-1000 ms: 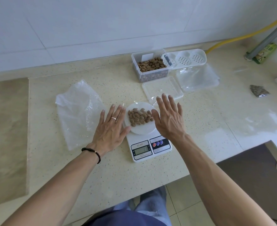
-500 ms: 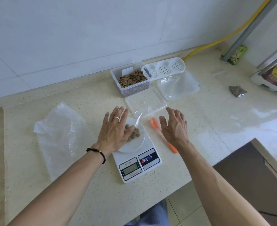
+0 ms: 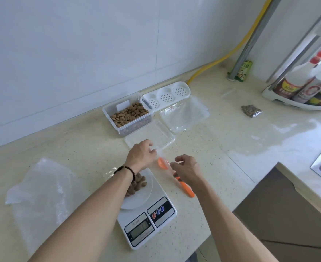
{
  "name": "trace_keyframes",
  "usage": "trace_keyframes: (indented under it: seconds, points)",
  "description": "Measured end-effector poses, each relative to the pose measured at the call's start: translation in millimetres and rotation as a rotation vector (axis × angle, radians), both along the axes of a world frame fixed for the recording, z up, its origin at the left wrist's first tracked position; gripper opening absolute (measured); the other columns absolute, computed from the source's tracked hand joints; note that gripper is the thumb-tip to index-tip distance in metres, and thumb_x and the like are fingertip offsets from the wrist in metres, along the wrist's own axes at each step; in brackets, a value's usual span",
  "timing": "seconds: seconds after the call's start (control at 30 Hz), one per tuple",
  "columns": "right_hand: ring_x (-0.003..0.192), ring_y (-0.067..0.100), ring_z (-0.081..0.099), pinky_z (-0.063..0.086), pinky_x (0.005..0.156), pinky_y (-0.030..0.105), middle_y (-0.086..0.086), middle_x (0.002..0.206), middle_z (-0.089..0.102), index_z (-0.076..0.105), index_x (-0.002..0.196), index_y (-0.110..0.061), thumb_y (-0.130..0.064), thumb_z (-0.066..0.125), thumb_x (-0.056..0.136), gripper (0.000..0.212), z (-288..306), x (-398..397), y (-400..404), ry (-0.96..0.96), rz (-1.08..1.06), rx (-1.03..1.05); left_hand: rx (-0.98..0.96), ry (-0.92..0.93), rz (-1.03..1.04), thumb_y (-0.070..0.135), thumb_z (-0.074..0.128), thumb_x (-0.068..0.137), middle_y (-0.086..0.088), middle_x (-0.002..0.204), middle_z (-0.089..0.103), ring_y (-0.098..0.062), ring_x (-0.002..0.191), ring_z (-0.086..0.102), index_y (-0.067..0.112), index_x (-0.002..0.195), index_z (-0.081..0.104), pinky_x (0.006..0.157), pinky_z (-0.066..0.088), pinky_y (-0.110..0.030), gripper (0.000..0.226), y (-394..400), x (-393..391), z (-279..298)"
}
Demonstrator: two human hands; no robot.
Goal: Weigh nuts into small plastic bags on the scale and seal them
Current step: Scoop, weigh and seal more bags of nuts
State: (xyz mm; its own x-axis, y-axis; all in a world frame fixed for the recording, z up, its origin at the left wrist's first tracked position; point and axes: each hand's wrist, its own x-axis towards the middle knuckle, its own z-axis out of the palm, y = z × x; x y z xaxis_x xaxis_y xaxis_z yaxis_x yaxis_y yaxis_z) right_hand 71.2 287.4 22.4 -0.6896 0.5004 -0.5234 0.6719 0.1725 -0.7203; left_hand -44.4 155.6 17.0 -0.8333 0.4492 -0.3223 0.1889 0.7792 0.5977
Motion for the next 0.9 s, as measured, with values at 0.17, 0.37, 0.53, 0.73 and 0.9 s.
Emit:
trace_keyframes:
  seconds: [0.17,0.37,0.53,0.73,0.9]
  points:
    - [0.067,0.015,0.069,0.06,0.071,0.034,0.01,0.086,0.071,0.063,0.106,-0.008,-0.013,0.068,0.09,0.018,15,-2,3,0.092,0.027,-0.158,0.218,0.009,0.104,0.024,0.058,0.094,-0.004,0.081,0.067,-0.019,0.078,0.061,0.003,0.087,0.065,0.068,0.047,-0.024,0.023,-8,-6,21]
    - [0.066,0.018,0.063,0.055,0.066,0.032,0.007,0.075,0.065,0.067,0.088,-0.001,-0.019,0.065,0.093,0.019,50,-9,-5,0.231,0.014,-0.316,0.478,-0.097,0.277,0.023,0.059,0.094,0.001,0.065,0.055,-0.01,0.056,0.056,-0.002,0.084,0.063,0.058,0.047,-0.022,0.028,-31,-6,70]
    - [0.063,0.013,0.055,0.046,0.058,0.025,0.003,0.07,0.061,0.064,0.077,-0.01,-0.018,0.066,0.093,0.017,85,-16,-14,0.374,0.03,-0.406,0.602,-0.102,0.279,0.026,0.06,0.094,0.0,0.065,0.049,-0.009,0.051,0.053,0.003,0.074,0.055,0.051,0.044,-0.018,0.031,-49,1,99]
    - [0.067,0.012,0.053,0.043,0.066,0.025,0.001,0.069,0.061,0.063,0.07,-0.013,-0.017,0.065,0.092,0.022,122,-20,-25,0.528,0.025,-0.254,0.709,-0.052,0.273,0.021,0.061,0.095,0.0,0.064,0.065,-0.011,0.063,0.062,0.006,0.077,0.063,0.063,0.049,-0.024,0.024,-63,11,130]
    - [0.068,0.011,0.057,0.044,0.07,0.025,0.003,0.07,0.063,0.065,0.07,-0.012,-0.018,0.065,0.092,0.023,139,-16,-34,0.614,0.075,-0.14,0.76,0.025,0.283,0.018,0.062,0.094,-0.005,0.069,0.069,-0.012,0.065,0.062,0.006,0.074,0.066,0.066,0.051,-0.025,0.024,-71,19,148]
